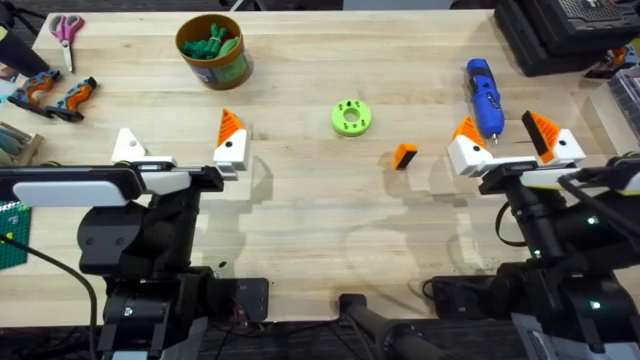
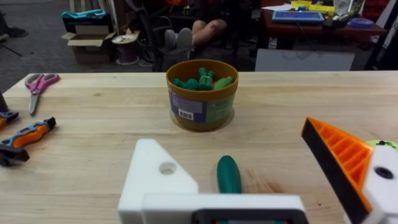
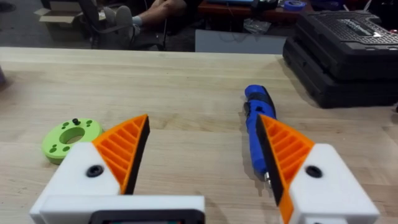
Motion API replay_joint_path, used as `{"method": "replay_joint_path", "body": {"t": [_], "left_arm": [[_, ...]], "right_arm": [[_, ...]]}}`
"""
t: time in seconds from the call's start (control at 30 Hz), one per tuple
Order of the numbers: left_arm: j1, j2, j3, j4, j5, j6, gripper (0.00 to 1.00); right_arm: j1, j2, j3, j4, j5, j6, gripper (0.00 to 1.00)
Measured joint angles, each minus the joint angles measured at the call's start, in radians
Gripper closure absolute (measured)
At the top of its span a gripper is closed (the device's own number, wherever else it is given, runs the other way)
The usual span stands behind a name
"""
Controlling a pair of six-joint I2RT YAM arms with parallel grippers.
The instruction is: Pick up the gripper from the table and insert it into the empty holder that is missing its gripper. Then pick up a screw, insert it into the mounting hole, and use the screwdriver to tighten it. Finally, clean up the table by picking up the vegetable and placing it into the bucket.
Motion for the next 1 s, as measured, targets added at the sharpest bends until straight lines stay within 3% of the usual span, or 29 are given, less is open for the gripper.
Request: {"method": "replay_joint_path", "body": {"t": [0.53,0.7,0.73,0.87,0.9,1.0], "left_arm": [[0.0,0.0,0.002,-0.065,0.008,0.0,0.005],[0.0,0.0,0.076,-0.208,0.01,0.0,0.005],[0.0,0.026,0.183,-0.312,0.01,0.0,0.005],[0.0,0.146,0.378,-0.451,0.01,0.0,0.005],[0.0,0.294,0.541,-0.567,0.01,0.0,0.005],[0.0,0.452,0.699,-0.689,0.01,0.0,0.005]], "right_arm": [[0.0,0.0,0.002,-0.007,0.0,0.0,0.01],[0.0,0.001,0.053,-0.092,-0.002,0.0,0.01],[0.0,0.022,0.12,-0.153,-0.003,0.0,0.01],[0.0,0.102,0.248,-0.247,-0.004,0.001,0.01],[0.0,0.214,0.366,-0.332,-0.004,0.003,0.01],[0.0,0.345,0.492,-0.411,-0.004,0.004,0.01]]}}
